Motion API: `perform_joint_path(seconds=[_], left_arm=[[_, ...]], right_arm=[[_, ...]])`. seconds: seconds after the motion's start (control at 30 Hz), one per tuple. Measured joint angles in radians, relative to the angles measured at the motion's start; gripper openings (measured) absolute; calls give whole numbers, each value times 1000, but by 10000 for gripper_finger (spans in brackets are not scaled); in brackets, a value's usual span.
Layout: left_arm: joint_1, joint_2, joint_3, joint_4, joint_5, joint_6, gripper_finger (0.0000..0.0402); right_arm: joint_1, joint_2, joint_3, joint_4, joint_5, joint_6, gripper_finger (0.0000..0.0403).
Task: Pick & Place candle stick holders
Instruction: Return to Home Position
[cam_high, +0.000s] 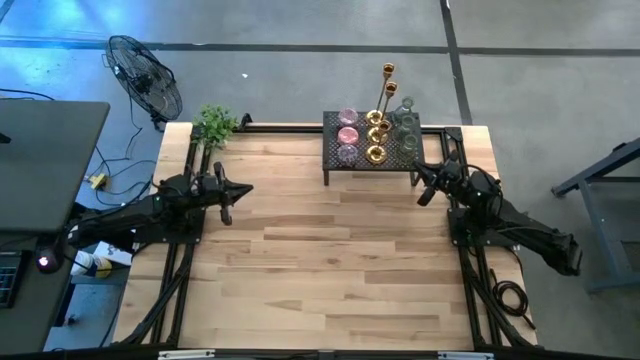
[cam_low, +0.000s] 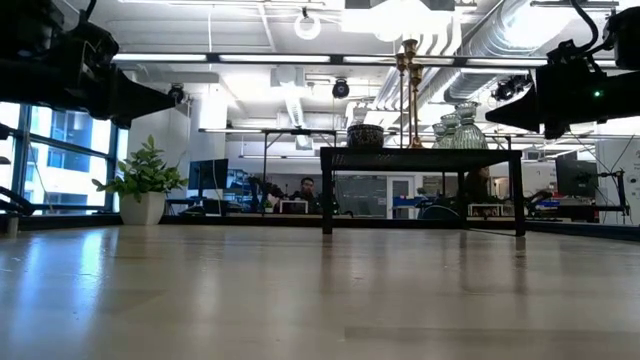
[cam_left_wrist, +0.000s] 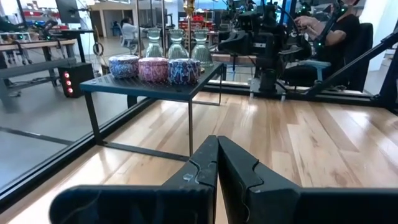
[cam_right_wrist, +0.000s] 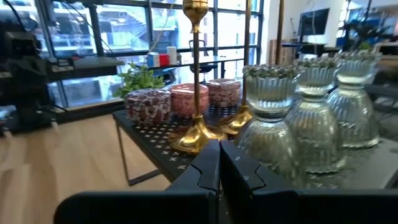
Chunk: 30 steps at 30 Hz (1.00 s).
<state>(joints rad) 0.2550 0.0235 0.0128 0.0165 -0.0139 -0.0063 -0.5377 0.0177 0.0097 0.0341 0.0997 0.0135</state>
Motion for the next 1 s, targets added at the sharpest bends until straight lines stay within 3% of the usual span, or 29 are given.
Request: perform_joint_path(seconds=[0.2, 1.0], left_arm=[[0, 0, -1, 0, 0, 1, 3], [0, 0, -1, 0, -2, 1, 3]], right_arm=[[0, 0, 0, -1, -24, 66, 0], [1, 0, -1, 0, -28, 58, 0]])
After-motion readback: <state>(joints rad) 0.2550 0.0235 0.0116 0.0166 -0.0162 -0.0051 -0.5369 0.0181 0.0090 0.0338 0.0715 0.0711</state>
